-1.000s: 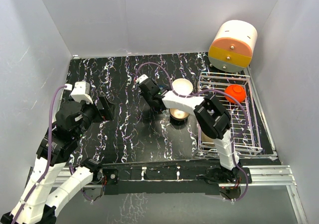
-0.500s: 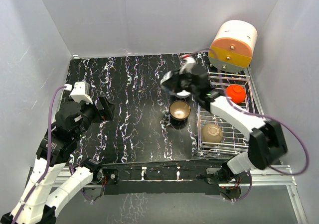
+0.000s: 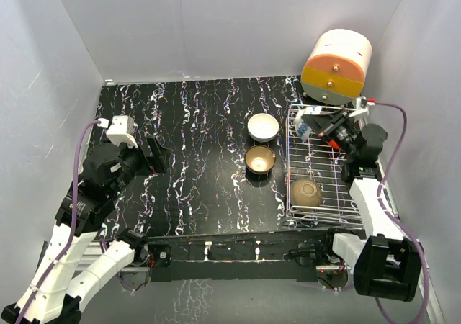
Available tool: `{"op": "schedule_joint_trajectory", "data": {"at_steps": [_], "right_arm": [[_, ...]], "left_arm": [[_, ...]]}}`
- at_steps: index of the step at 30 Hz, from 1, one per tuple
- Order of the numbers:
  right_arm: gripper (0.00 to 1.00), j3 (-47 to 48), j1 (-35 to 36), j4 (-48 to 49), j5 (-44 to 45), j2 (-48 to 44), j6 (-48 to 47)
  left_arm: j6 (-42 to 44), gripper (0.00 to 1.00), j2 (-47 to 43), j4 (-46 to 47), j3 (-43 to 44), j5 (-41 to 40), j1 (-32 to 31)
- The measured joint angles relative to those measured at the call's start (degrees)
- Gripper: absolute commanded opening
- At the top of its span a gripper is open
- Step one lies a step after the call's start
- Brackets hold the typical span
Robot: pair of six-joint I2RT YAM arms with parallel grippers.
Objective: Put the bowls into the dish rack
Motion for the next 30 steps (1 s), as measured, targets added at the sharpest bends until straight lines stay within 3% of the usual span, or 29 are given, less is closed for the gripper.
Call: {"op": "schedule_joint_trajectory", "data": {"at_steps": [6,13,30], "right_arm": [[0.08,-12.39,-11.47,14.84,-7.28,1.66,15.17],[0.08,-17.90,-12.46,29.90,-12.50,11.76,26.18],[0.08,-17.62,-12.48,33.97,-11.37,20.35,24.74]], "left_arm": [[0.00,0.97,0.00,0.02,0.07,0.33,0.00],[-0.04,0.97,0.02,-0.02,0.31,0.33,0.00],[-0.20,0.97,0.22,-0.02,0.31,0.26,0.00]]}}
